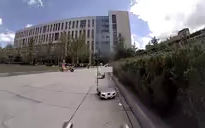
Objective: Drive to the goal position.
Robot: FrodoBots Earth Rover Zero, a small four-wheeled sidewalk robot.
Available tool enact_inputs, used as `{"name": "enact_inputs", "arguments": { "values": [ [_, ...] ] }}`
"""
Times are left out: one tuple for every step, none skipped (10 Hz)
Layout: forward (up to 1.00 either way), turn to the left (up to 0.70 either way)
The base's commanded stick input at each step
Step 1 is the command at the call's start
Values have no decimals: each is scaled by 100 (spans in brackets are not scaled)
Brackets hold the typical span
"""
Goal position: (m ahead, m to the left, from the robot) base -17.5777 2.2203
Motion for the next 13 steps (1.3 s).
{"name": "enact_inputs", "arguments": {
  "values": [
    [5, 4],
    [5, 2],
    [5, 2],
    [5, 4],
    [5, 4],
    [5, 1],
    [5, 1],
    [5, 1],
    [5, 1],
    [5, 4],
    [5, 2],
    [5, 1],
    [5, 1]
  ]
}}
